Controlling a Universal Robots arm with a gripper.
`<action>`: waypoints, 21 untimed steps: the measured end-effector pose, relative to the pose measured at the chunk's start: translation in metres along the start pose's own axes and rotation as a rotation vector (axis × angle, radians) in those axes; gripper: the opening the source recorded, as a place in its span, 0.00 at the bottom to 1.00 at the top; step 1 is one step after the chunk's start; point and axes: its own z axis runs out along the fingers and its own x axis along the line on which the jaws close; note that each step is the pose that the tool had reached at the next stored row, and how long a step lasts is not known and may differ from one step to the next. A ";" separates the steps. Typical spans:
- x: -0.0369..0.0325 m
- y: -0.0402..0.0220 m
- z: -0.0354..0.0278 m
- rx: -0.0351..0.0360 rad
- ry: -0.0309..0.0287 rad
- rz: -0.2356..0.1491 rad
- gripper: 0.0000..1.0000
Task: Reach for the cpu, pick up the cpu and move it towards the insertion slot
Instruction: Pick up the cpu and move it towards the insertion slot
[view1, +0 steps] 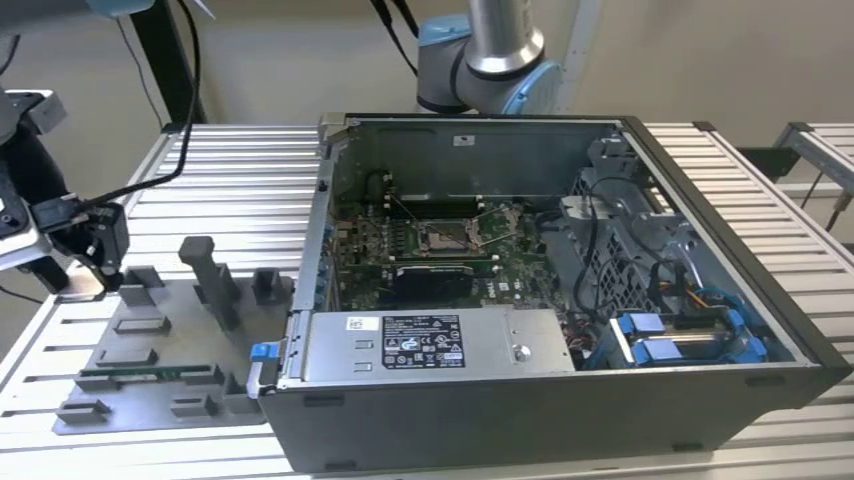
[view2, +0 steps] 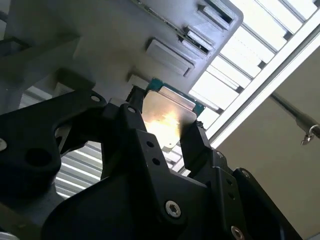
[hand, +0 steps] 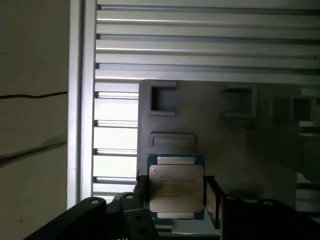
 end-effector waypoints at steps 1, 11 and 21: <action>0.0000 0.0001 -0.0029 0.0001 0.0001 0.000 0.00; 0.0001 0.0008 -0.0190 0.0001 0.0002 0.000 0.00; 0.0001 0.0012 -0.0308 0.0001 0.0001 0.000 0.00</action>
